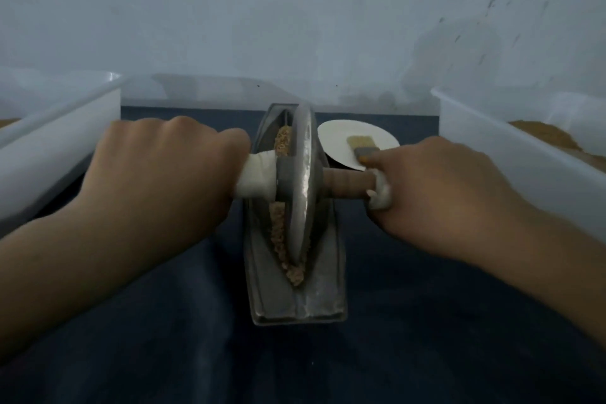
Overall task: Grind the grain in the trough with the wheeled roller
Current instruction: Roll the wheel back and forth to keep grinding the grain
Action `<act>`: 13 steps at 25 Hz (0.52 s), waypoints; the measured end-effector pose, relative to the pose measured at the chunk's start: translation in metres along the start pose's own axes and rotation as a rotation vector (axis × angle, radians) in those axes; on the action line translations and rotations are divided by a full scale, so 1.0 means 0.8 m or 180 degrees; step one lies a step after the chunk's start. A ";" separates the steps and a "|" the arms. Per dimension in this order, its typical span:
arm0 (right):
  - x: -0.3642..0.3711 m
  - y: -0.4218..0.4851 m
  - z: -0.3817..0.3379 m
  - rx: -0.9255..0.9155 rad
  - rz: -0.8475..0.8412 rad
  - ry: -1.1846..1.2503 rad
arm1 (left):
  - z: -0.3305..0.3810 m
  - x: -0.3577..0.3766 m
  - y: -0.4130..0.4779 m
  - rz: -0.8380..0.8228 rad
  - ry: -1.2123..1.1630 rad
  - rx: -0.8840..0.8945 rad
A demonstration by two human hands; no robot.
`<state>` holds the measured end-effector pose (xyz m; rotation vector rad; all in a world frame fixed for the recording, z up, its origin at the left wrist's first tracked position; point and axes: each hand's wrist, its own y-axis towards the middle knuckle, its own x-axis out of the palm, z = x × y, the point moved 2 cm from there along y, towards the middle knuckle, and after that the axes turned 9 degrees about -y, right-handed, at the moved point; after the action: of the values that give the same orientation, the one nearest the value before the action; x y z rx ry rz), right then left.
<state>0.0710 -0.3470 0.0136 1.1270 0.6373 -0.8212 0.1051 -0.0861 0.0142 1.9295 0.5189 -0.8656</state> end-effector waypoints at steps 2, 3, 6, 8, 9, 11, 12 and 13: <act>0.009 0.019 -0.004 0.0035 -0.0260 -0.0075 | 0.001 0.014 0.008 -0.0146 -0.0029 -0.0167; 0.020 0.036 -0.008 0.0077 -0.0331 -0.0172 | 0.000 0.026 0.017 -0.0184 -0.0050 -0.0266; 0.052 0.094 -0.012 0.0227 -0.0264 -0.0242 | -0.007 0.064 0.056 -0.0125 -0.0206 -0.0536; 0.064 0.115 -0.013 0.0315 -0.0230 -0.0207 | -0.010 0.074 0.076 -0.0145 -0.0256 -0.0550; 0.068 0.117 -0.013 0.0348 -0.0238 -0.0176 | -0.008 0.075 0.082 -0.0142 -0.0272 -0.0541; 0.066 0.104 -0.015 0.0361 -0.0260 -0.0108 | -0.005 0.066 0.078 -0.0089 -0.0235 -0.0499; 0.060 0.090 -0.015 0.0354 -0.0258 -0.0067 | -0.002 0.057 0.071 -0.0041 -0.0170 -0.0438; 0.052 0.073 -0.014 0.0317 -0.0242 -0.0025 | 0.001 0.046 0.060 -0.0002 -0.0098 -0.0333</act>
<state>0.1425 -0.3342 0.0073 1.1949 0.6417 -0.9305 0.1610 -0.1101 0.0139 1.8183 0.5362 -0.8509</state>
